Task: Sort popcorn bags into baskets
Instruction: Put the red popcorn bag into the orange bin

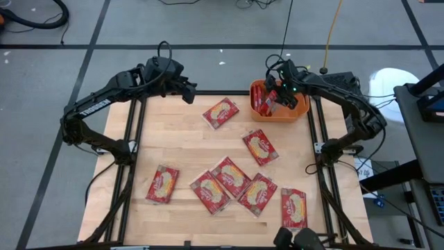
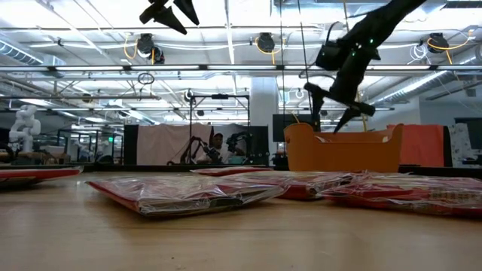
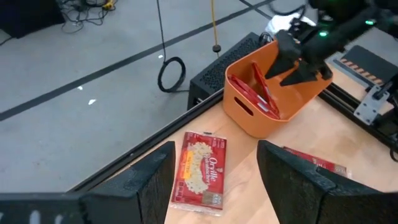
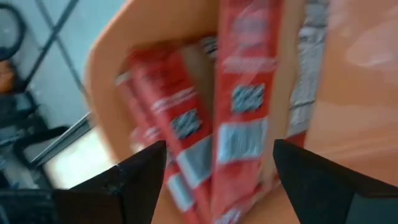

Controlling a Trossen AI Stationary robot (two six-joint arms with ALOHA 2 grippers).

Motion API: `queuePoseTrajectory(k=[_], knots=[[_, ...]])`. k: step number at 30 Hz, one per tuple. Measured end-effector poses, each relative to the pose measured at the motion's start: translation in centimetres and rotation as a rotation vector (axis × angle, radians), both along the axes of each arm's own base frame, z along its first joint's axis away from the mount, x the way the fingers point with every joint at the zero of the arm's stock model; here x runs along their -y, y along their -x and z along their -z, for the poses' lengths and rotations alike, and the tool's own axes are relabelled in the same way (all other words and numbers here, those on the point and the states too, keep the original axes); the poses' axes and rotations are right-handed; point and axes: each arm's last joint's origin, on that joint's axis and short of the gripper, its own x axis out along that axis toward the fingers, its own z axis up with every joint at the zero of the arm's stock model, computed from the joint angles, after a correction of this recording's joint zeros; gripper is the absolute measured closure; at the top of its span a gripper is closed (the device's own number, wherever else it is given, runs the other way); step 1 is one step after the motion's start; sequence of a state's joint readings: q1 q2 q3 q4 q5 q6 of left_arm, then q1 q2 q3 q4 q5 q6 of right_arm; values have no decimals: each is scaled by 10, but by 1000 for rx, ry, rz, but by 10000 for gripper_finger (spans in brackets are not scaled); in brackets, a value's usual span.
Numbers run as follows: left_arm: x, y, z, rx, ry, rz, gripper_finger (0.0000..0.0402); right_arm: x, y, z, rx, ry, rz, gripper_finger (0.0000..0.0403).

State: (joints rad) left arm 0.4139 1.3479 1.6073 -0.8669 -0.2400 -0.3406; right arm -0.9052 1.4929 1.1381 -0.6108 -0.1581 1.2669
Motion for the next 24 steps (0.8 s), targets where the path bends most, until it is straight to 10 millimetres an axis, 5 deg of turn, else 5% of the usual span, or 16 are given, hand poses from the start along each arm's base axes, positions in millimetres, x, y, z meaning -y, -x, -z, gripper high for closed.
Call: queuePoseTrajectory(k=[12, 24], knots=[[1, -1, 0, -16, -10, 50, 172, 32, 10, 30, -67, -2, 34, 134], [1, 0, 1, -23, -13, 55, 172, 33, 5, 44, -56, -59, -48, 189]])
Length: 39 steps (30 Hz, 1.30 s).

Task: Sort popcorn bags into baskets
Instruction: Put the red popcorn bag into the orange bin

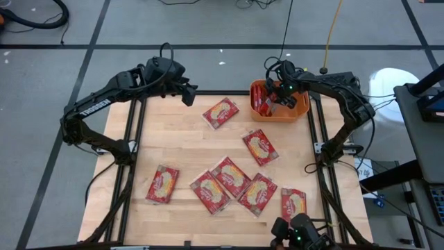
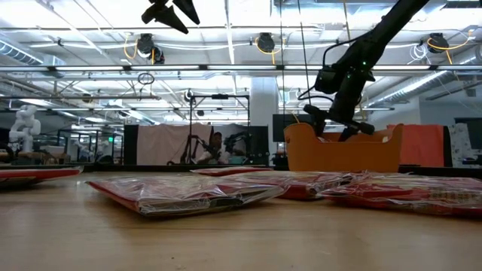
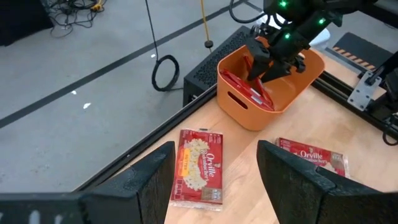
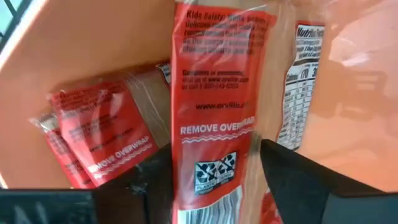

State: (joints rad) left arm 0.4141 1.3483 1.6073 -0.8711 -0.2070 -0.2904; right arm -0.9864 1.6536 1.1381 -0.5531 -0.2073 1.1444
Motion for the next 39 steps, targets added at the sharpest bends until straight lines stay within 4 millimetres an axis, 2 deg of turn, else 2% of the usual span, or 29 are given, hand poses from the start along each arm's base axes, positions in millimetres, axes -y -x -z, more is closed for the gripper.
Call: queuePoseTrajectory(k=[12, 18, 24, 31, 39], knots=[[0, 0, 0, 0, 0, -1, 172, -2, 6, -7, -14, 18, -50, 292], [0, 0, 0, 1, 1, -1, 172, -6, 11, -20, -3, 63, -71, 311], [0, 0, 0, -1, -3, -2, 172, -10, 15, -20, -26, 38, -127, 331], [0, 0, 0, -10, -15, 8, 172, -11, 7, -22, 4, 84, -188, 367], [0, 0, 0, -8, -13, 6, 172, -13, 1, -28, 54, 129, -219, 369]])
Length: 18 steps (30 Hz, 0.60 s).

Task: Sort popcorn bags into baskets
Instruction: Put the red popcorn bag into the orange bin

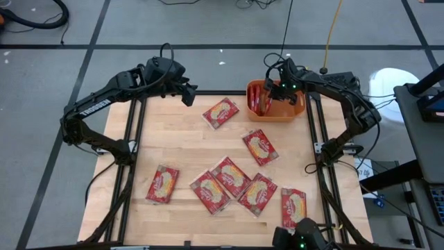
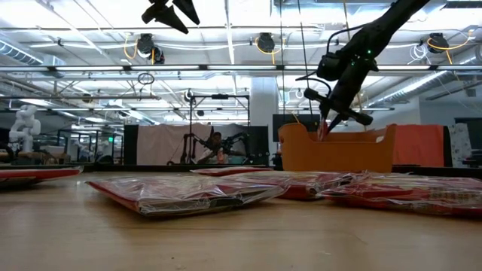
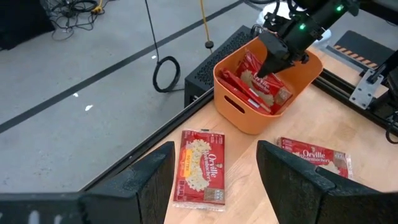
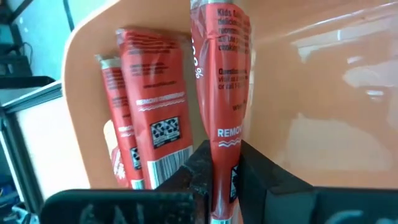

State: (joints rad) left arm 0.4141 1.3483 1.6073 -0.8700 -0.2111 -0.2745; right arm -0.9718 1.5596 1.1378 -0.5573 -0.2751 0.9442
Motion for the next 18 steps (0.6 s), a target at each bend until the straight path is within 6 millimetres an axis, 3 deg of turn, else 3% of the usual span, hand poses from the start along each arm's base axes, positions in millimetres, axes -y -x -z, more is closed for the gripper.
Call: queuePoseTrajectory(k=[12, 18], knots=[[0, 0, 0, -2, -4, 1, 172, -2, -3, -1, 31, 2, -56, 371], [-13, -21, 20, -54, -76, -65, 172, -3, -3, 0, -6, 23, -87, 371]])
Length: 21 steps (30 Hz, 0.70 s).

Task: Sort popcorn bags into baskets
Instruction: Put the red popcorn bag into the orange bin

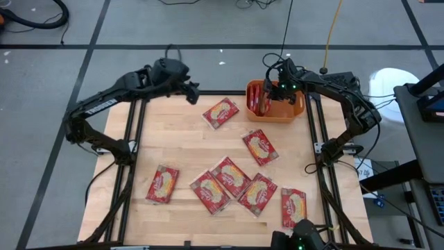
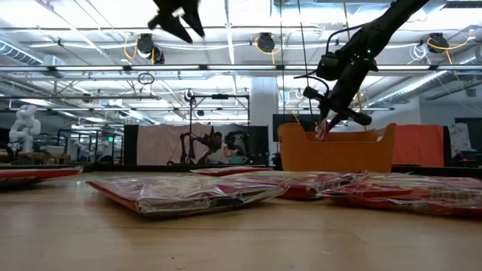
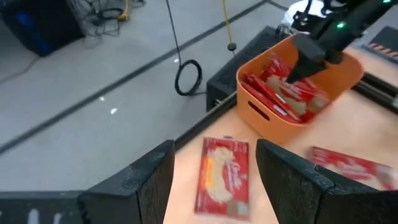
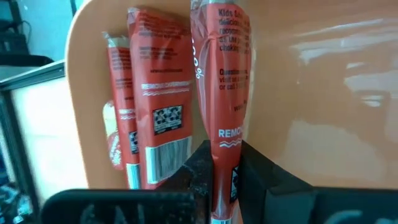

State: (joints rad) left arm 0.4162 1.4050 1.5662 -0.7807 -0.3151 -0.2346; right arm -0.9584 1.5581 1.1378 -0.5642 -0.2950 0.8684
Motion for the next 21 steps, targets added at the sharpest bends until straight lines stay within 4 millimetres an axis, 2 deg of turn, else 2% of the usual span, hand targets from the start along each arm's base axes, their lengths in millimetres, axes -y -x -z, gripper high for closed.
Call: queuePoseTrajectory(k=[4, 7, 14, 18, 21], knots=[[-17, -29, 25, 15, -32, 67, 172, -1, -1, 0, -20, 17, -18, 371], [-36, -50, 43, 29, -41, 53, 172, -2, -2, 1, -58, 48, -37, 370], [-84, -97, 109, 84, 62, 74, 172, 0, -5, 2, -67, 93, -55, 370], [-97, -115, 143, 125, 148, 50, 172, 1, -5, 1, -87, 122, -49, 370], [-100, -125, 157, 163, 185, 76, 172, 2, -5, 2, -92, 136, -66, 370]])
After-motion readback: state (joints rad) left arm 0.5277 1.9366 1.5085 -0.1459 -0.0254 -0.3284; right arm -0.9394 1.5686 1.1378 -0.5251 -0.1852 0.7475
